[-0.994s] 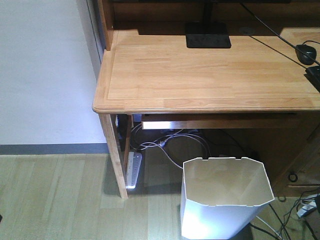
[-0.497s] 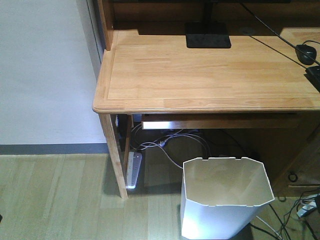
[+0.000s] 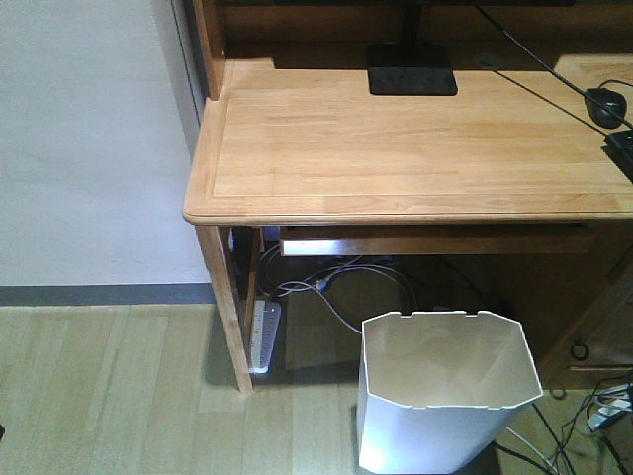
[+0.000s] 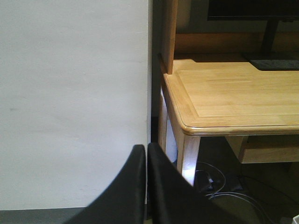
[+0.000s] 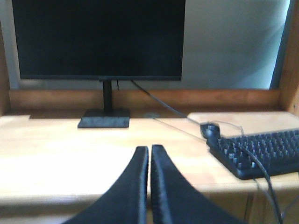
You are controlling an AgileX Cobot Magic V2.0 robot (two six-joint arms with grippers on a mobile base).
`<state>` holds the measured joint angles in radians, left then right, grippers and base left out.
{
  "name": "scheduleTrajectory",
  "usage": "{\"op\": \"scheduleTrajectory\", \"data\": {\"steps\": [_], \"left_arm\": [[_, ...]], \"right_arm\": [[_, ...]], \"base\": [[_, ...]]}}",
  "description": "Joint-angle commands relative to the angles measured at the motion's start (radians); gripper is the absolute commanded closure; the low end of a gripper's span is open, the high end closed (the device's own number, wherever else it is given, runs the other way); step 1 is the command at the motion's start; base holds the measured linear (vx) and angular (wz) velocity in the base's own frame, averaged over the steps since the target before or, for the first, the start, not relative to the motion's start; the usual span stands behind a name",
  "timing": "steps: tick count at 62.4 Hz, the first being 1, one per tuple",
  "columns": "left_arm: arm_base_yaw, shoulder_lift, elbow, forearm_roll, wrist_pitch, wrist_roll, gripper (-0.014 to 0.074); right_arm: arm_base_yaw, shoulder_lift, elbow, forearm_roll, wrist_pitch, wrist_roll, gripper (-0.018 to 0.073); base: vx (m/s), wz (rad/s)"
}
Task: Move trash bin to bedside with robot
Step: 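Lower the right gripper from the desk toward the white trash bin rim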
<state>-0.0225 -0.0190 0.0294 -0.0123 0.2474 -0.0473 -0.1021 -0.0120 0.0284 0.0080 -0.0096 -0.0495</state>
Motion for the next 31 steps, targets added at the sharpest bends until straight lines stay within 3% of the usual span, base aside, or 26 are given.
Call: {"op": "scheduleTrajectory", "data": {"steps": [1,13,23,31], "left_arm": [[-0.006,-0.010,0.029,-0.004,-0.073,-0.009,0.0602],[-0.006,-0.010,0.029,-0.004,-0.073,-0.009,0.0602],[-0.006,-0.010,0.029,-0.004,-0.073,-0.009,0.0602],[-0.006,-0.010,0.029,-0.004,-0.073,-0.009,0.0602]], "right_arm": [[-0.002,-0.012,0.008,-0.008,-0.187,-0.027,0.0570],[-0.002,0.051,-0.132,-0.008,-0.106,-0.026,0.0570],[-0.002,0.245,-0.288,-0.008,-0.016,-0.022,0.0570],[-0.002,0.396,-0.406,0.045,0.098,-0.012,0.0570]], "base": [[0.00,0.00],[0.00,0.00],[0.00,0.00],[0.00,0.00]]}}
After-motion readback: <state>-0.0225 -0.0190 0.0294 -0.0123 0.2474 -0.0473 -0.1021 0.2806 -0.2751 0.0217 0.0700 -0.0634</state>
